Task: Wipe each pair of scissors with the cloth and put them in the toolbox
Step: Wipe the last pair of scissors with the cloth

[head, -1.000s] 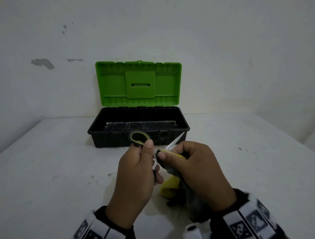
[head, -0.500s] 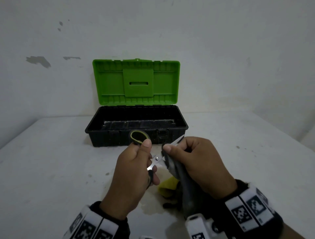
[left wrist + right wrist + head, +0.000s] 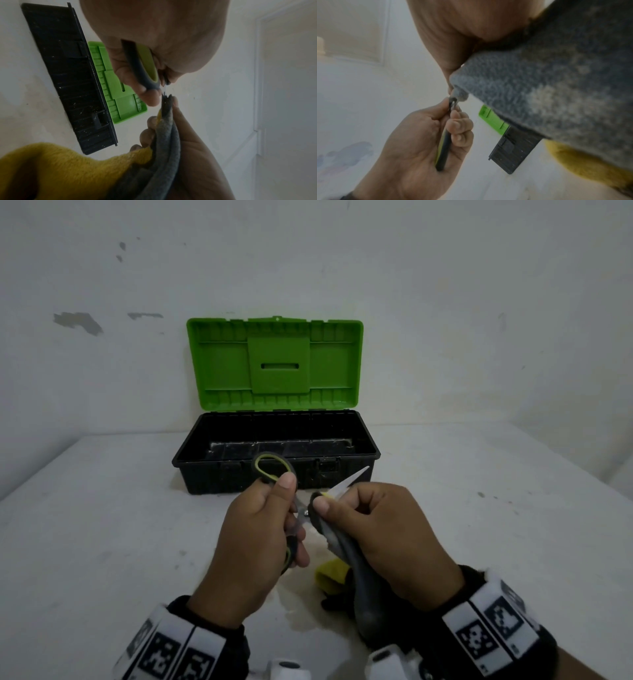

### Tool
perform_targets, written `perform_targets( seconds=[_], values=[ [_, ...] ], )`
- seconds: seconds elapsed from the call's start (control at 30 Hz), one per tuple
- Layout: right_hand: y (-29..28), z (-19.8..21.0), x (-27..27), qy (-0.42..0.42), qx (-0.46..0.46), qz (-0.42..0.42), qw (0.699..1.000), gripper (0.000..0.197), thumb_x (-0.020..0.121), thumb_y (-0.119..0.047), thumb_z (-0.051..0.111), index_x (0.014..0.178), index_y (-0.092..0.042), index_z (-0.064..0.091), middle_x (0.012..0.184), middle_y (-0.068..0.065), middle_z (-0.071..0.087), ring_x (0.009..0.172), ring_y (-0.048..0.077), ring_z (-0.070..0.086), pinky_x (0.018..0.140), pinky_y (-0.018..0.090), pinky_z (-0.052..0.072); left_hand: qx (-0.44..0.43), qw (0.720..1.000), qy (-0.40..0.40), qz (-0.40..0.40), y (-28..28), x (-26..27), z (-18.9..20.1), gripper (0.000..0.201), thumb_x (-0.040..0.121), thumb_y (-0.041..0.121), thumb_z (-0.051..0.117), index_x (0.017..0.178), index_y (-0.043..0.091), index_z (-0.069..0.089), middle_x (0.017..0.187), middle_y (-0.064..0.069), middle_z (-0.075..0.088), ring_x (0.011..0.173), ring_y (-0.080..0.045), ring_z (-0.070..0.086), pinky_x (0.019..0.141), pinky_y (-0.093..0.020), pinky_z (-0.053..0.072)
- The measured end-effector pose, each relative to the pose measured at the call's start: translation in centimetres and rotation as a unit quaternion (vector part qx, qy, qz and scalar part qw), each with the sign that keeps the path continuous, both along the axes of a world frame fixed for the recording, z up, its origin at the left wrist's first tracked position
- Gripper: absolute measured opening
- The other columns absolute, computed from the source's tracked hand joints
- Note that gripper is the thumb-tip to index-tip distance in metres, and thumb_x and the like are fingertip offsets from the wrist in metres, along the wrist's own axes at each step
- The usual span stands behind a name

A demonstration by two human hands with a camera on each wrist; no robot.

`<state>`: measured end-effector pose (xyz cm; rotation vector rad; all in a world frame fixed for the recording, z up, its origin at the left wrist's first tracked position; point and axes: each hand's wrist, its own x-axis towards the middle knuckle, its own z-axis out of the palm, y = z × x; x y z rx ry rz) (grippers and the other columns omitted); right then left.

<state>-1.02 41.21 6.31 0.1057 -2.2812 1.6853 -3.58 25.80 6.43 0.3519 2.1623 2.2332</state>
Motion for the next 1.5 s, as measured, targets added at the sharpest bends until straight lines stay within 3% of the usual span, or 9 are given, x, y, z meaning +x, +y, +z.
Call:
perform_targets(
  seconds=[0.17, 0.3, 0.4, 0.83, 0.97, 1.13, 1.23, 1.37, 1.5],
  values=[
    [1.5, 0.0, -1.0, 0.025, -0.024, -0.089, 0.995, 0.04, 0.082, -0.039, 0.079, 0.056, -0.012, 0.064, 0.052, 0.003, 0.064, 0.048, 0.012, 0.055, 0.051, 0.024, 0.047, -0.009, 1.0, -0.013, -0.001, -0.3, -0.1, -0.2, 0.039, 0.1, 0.034, 0.043, 0.076, 0.003, 0.05, 0.065, -0.02, 0.051, 0.044, -0.03, 0.051, 0.041, -0.028, 0.046],
    [0.9, -0.1, -0.5, 0.006, -0.002, -0.046, 0.999, 0.037, 0.083, -0.038, 0.078, 0.06, -0.011, 0.067, 0.056, 0.005, 0.068, 0.049, 0.011, 0.058, 0.052, 0.023, 0.047, -0.017, 1.0, -0.024, 0.001, -0.3, -0.1, -0.2, 0.04, 0.1, 0.037, 0.043, 0.076, 0.005, 0.05, 0.059, -0.015, 0.052, 0.043, -0.03, 0.053, 0.044, -0.032, 0.046],
    [2.0, 0.2, -1.1, 0.013, -0.017, -0.079, 0.997, 0.042, 0.081, -0.039, 0.079, 0.057, -0.008, 0.064, 0.056, 0.012, 0.067, 0.05, 0.015, 0.058, 0.052, 0.027, 0.048, -0.011, 0.999, -0.037, 0.004, -0.4, 0.1, -0.2, 0.04, 0.1, 0.037, 0.044, 0.074, 0.006, 0.049, 0.056, -0.014, 0.053, 0.041, -0.029, 0.053, 0.041, -0.03, 0.044],
    [2.5, 0.7, -0.8, -0.011, -0.051, -0.053, 0.997, 0.041, 0.082, -0.034, 0.079, 0.052, -0.014, 0.059, 0.046, -0.003, 0.057, 0.042, 0.007, 0.048, 0.048, 0.019, 0.042, -0.012, 0.999, -0.052, -0.003, 0.0, 0.1, -0.2, 0.041, 0.1, 0.038, 0.043, 0.078, 0.003, 0.049, 0.059, -0.018, 0.051, 0.041, -0.028, 0.051, 0.04, -0.029, 0.043],
    [1.5, 0.1, -0.3, -0.028, -0.073, -0.018, 0.997, 0.04, 0.081, -0.029, 0.08, 0.048, -0.017, 0.061, 0.05, 0.001, 0.063, 0.046, 0.01, 0.054, 0.052, 0.021, 0.046, -0.014, 0.999, -0.043, -0.004, 0.1, 0.1, -0.1, 0.04, 0.1, 0.037, 0.043, 0.078, 0.003, 0.049, 0.06, -0.019, 0.05, 0.042, -0.029, 0.05, 0.039, -0.027, 0.043],
    [4.0, 1.0, -1.9, -0.031, -0.16, -0.096, 0.982, 0.04, 0.078, -0.033, 0.081, 0.053, -0.01, 0.059, 0.051, 0.008, 0.056, 0.046, 0.016, 0.048, 0.047, 0.025, 0.043, 0.01, 0.999, -0.035, 0.004, 0.4, 0.4, 0.2, 0.041, 0.1, 0.034, 0.045, 0.076, 0.002, 0.048, 0.06, -0.018, 0.047, 0.04, -0.028, 0.047, 0.037, -0.027, 0.041],
    [5.2, 1.4, -2.0, -0.018, -0.193, -0.11, 0.975, 0.048, 0.068, -0.045, 0.081, 0.066, -0.001, 0.064, 0.065, 0.021, 0.06, 0.058, 0.024, 0.054, 0.061, 0.037, 0.049, 0.018, 0.999, -0.015, 0.025, 0.5, 0.4, 0.3, 0.043, 0.099, 0.037, 0.045, 0.074, 0.002, 0.048, 0.057, -0.016, 0.046, 0.041, -0.028, 0.048, 0.039, -0.028, 0.042],
    [5.6, 2.4, -0.6, 0.018, -0.131, -0.1, 0.986, 0.043, 0.08, -0.04, 0.075, 0.061, -0.004, 0.065, 0.06, 0.017, 0.065, 0.054, 0.024, 0.058, 0.058, 0.033, 0.052, -0.008, 0.999, 0.0, 0.053, 0.6, 0.0, 0.0, 0.043, 0.1, 0.038, 0.044, 0.077, 0.001, 0.049, 0.047, 0.005, 0.048, 0.046, -0.028, 0.054, 0.043, -0.028, 0.045],
    [3.2, 2.2, 0.2, 0.028, -0.006, -0.056, 0.998, 0.038, 0.082, -0.035, 0.079, 0.059, -0.008, 0.065, 0.057, 0.008, 0.07, 0.052, 0.02, 0.063, 0.055, 0.028, 0.05, -0.058, 0.994, 0.068, 0.07, 1.3, 0.0, -0.5, 0.037, 0.1, 0.037, 0.041, 0.073, 0.012, 0.047, 0.047, 0.007, 0.046, 0.044, -0.023, 0.055, 0.05, -0.032, 0.046]
  ],
)
